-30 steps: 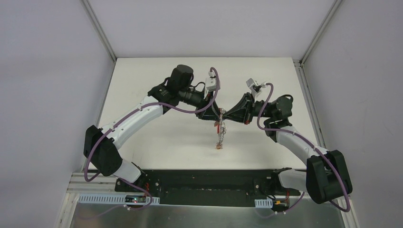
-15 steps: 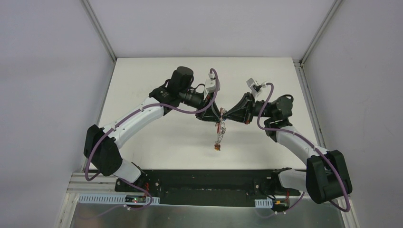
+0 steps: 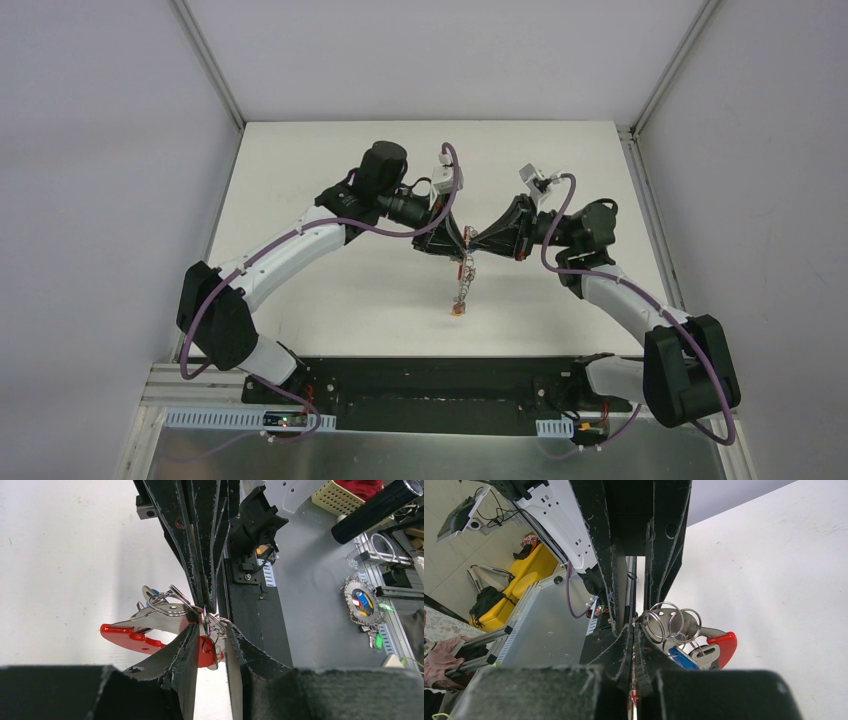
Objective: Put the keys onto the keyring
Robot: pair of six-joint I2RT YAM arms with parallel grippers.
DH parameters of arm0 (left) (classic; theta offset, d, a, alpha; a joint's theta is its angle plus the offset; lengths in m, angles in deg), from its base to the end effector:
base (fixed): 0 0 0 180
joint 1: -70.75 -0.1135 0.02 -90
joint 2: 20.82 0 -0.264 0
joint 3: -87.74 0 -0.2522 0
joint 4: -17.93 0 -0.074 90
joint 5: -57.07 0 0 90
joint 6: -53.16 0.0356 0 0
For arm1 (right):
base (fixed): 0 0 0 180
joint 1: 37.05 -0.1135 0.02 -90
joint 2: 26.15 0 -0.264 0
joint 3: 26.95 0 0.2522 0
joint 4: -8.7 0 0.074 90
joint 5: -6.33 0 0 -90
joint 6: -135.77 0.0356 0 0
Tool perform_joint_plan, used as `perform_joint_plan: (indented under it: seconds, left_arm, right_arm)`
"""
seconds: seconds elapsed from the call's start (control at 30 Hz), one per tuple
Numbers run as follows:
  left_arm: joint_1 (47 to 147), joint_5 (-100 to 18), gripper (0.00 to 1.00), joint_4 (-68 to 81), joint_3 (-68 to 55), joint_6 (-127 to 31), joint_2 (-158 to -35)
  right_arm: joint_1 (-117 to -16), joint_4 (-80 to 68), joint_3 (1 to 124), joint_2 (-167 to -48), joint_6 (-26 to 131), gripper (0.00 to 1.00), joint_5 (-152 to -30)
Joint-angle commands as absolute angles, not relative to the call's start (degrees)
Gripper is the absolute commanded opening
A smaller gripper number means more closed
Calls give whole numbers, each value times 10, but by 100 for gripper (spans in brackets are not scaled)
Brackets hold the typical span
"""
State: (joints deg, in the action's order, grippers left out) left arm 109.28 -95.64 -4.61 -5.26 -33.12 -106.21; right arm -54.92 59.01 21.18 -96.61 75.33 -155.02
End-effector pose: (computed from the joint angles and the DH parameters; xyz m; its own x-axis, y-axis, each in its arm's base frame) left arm 0.2425 -0.2336 0.3515 -0.2182 0.2118 -0.9526 0.9511 -0.1725 -0.2562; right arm 0.2184 0.1059 0.3065 -0.0529 0.1487 -0.9875 -0.9984 -0.0296 0.0490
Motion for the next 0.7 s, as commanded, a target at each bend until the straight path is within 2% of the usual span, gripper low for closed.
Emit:
perform_joint_plan:
  seconds: [0.0, 0.3, 0.47, 0.67]
  left_arm:
    - [1090, -983, 26, -2, -40, -362, -1069]
    - [1090, -987, 16, -5, -41, -366, -1074]
    - [1090, -986, 0, -26, -29, -363, -1075]
    - [1090, -935, 0, -179, 36, -304, -1080]
  right_arm:
    - [-546, 632, 225, -965, 756, 0, -1552]
    - [-545, 632, 224, -965, 755, 0, -1552]
    - [-544, 625, 224, -966, 746, 0, -1552]
    - [-543, 543, 227, -954, 670, 0, -1549]
